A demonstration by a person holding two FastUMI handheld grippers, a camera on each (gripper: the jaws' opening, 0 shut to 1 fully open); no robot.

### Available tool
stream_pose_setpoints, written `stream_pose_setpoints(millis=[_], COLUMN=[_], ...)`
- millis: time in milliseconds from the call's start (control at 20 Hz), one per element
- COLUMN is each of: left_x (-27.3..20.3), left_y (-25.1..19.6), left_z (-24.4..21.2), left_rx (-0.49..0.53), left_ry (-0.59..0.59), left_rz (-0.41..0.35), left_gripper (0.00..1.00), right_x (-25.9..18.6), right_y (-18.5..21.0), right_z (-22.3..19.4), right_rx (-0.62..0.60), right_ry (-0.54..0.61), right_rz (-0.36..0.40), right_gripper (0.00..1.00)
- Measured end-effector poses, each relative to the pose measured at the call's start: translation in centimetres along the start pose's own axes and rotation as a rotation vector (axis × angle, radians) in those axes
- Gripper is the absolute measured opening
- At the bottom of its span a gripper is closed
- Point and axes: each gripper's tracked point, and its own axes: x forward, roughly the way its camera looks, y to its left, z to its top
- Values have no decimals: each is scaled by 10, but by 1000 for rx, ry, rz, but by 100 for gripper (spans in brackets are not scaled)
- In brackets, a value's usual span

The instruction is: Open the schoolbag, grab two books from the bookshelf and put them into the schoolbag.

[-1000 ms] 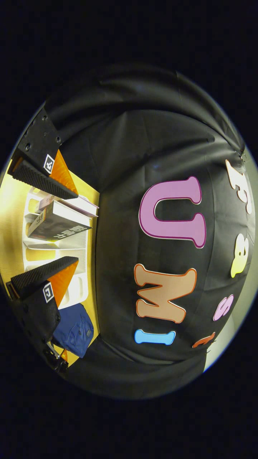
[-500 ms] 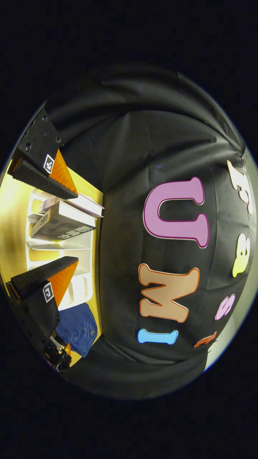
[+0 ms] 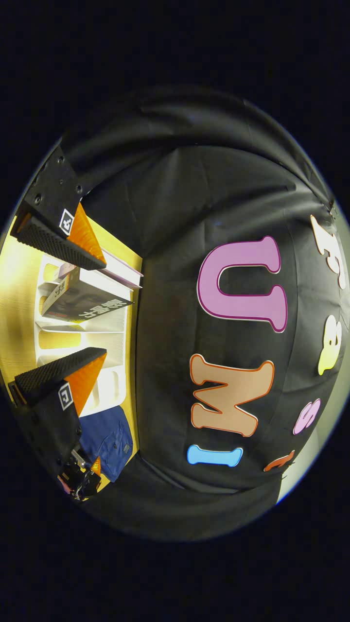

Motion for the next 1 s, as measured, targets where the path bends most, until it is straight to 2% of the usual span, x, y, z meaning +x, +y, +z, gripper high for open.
stream_pose_setpoints(millis=[50,100,200,250,300,350,400,500,550,600,650,700,800,900,950,1000], left_x=[1,2,6,8,10,12,14,18,20,23,23,24,24,22,22,20], left_y=[-2,-4,-6,-8,-10,-13,-16,-22,-25,-28,-30,-31,-34,-35,-36,-35], left_z=[0,-1,-1,-1,-3,-3,-4,-3,-1,-2,-1,0,1,0,-1,-1], left_rx=[-2,-2,1,1,0,-2,-4,-5,-4,-2,2,4,5,2,1,0], left_ry=[3,7,12,14,18,25,28,28,28,29,30,29,23,23,24,24], left_rz=[-2,-3,0,0,-1,-4,-7,-12,-15,-17,-17,-17,-14,-7,-2,3], left_gripper=[93,93,93,94,93,93,93,93,90,90,94,91,94,90,93,90], right_x=[6,11,23,28,36,42,51,60,64,71,75,77,81,81,79,75], right_y=[-2,-5,-6,-8,-9,-5,-3,-2,3,9,19,27,27,27,27,26], right_z=[-1,0,0,2,5,7,5,8,9,8,7,4,2,-2,-5,-7], right_rx=[4,4,6,1,2,11,31,59,81,113,151,175,183,204,235,274], right_ry=[-3,-5,-6,-19,-32,-46,-55,-56,-60,-66,-59,-46,-55,-45,-35,-30], right_rz=[-6,-14,-26,-37,-44,-22,-15,-13,7,35,78,108,113,127,141,152], right_gripper=[100,93,93,97,89,92,91,79,75,75,67,53,25,12,9,6])
